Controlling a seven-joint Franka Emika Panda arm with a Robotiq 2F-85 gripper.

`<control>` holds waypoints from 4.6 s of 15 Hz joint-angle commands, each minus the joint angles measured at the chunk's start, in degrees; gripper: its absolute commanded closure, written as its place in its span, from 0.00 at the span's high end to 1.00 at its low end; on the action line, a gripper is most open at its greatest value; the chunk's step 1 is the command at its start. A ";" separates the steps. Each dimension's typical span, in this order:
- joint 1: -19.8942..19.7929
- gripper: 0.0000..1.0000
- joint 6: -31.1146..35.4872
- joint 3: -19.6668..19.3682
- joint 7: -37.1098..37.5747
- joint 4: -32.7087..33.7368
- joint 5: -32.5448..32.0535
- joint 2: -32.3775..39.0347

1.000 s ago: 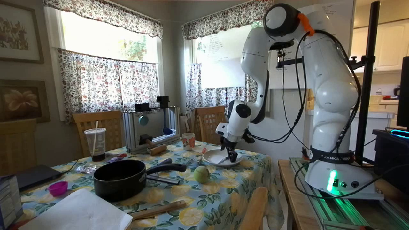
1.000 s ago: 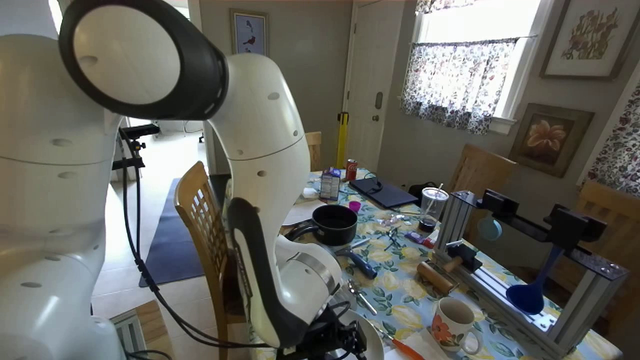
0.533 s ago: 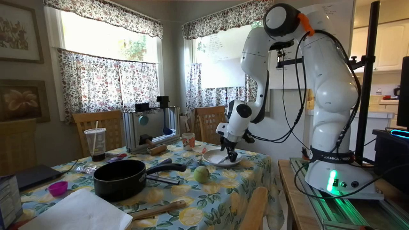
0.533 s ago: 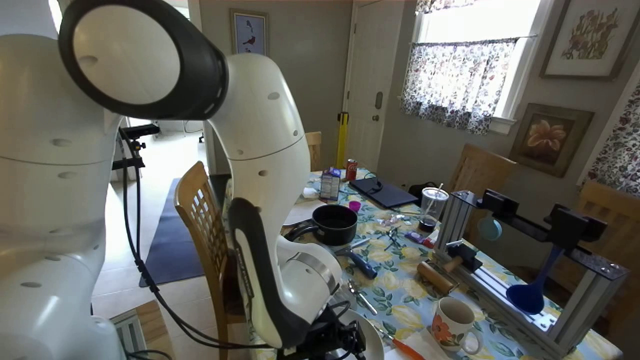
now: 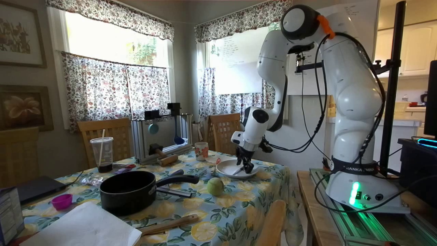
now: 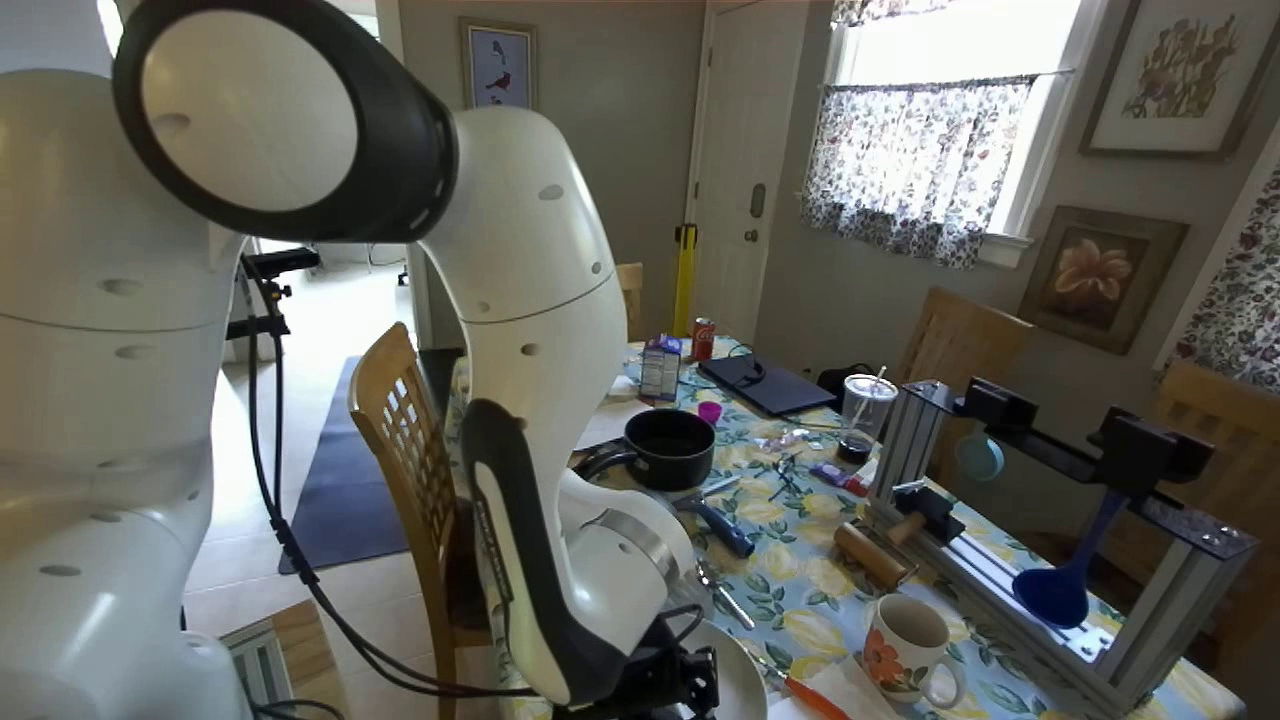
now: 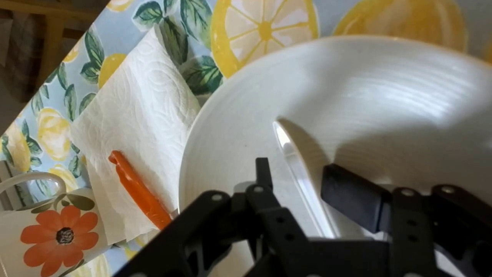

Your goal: Use the knife to poke at the ball

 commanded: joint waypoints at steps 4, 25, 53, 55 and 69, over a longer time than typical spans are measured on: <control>-1.70 0.23 12.04 -2.01 -7.26 3.08 0.78 4.46; -0.13 0.02 21.85 -10.30 -34.46 -2.15 27.36 2.55; -25.46 0.02 17.23 23.59 -62.56 -14.11 72.26 -4.35; -30.18 0.02 16.56 29.49 -62.52 -14.11 72.67 -4.08; -71.88 0.02 3.70 76.95 -71.64 -14.13 83.96 0.89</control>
